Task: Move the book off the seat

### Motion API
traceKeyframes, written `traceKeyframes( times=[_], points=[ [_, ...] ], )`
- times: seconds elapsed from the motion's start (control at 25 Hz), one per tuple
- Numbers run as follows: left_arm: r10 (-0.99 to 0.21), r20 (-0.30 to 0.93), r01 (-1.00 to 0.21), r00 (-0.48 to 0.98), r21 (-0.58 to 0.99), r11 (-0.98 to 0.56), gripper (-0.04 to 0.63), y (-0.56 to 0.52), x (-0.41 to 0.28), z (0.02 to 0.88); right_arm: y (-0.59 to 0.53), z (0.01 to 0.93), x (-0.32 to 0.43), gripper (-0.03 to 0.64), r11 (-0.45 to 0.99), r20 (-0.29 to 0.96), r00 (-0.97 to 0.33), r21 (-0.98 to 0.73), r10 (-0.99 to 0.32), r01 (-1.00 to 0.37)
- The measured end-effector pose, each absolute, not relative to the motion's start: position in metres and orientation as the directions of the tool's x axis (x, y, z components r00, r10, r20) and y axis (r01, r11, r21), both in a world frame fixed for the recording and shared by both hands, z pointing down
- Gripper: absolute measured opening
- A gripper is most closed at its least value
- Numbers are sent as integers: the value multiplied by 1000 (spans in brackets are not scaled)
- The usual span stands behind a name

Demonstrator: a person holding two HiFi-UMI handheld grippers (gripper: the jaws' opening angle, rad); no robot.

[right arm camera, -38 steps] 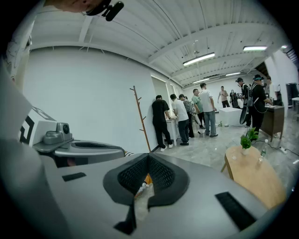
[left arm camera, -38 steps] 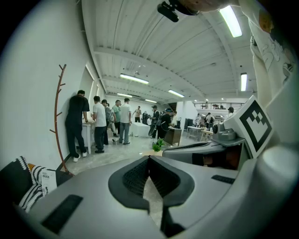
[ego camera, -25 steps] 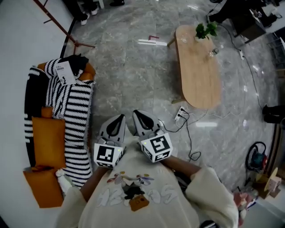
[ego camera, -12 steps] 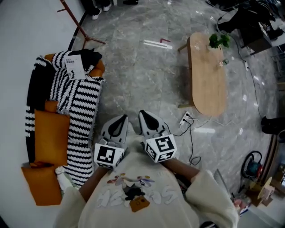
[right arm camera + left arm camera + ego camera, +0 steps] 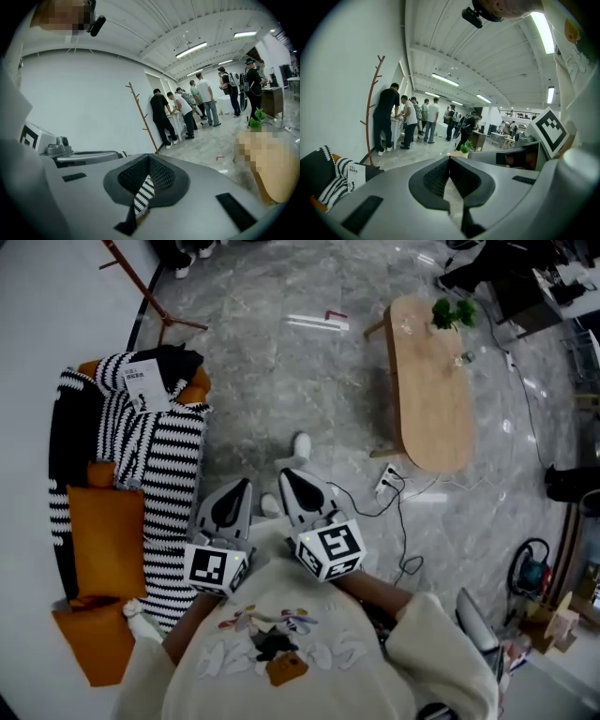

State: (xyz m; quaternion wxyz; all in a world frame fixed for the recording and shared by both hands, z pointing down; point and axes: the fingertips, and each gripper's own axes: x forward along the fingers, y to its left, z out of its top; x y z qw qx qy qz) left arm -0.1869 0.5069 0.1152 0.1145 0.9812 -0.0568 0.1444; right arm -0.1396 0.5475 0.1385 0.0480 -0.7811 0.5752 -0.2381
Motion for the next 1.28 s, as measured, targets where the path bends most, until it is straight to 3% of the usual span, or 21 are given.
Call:
traceKeyframes(
  times=[0.32,0.44,0.88,1.28],
  points=[
    [-68,299,-133,952,202,-970,8,473,-120,122,507,132,-83,-2,-279,270,196,-316,-942,-907],
    [-40,312,-94,949,162,-982,8,459,-73,127,484,137,-38,-2,-277,266,194,-323,-944,-905],
    [-107,346,-163,932,137,-977,8,387,106,105,414,102,147,-2,-244,199,176,-407,-964,-880],
    [-174,365,-247,914,162,-955,9,358,156,113,384,122,201,-2,-221,262,123,-388,-957,-895]
  ],
)
